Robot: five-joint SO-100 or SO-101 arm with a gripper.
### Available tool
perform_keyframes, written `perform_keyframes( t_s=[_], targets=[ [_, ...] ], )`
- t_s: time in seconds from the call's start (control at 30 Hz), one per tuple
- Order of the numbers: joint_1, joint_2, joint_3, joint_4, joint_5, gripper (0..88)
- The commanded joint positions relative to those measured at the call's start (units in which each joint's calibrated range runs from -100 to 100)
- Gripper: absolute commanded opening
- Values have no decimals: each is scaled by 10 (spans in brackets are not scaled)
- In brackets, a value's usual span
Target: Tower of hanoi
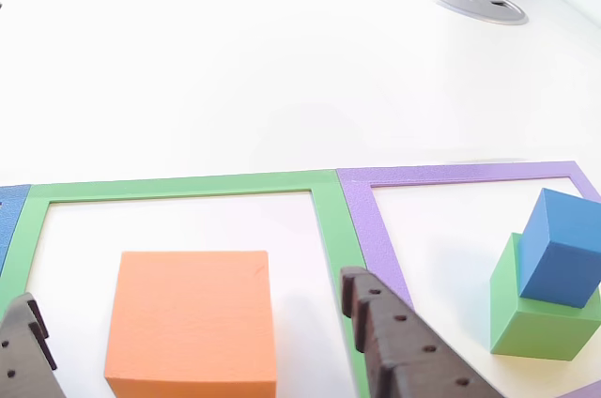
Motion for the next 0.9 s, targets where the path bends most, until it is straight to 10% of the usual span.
perform_keyframes(
  t_s=[0.0,0.87],
  targets=[
    [-5,7,-8,-21,5,368],
    [-23,32,-7,-25,5,289]
  ],
)
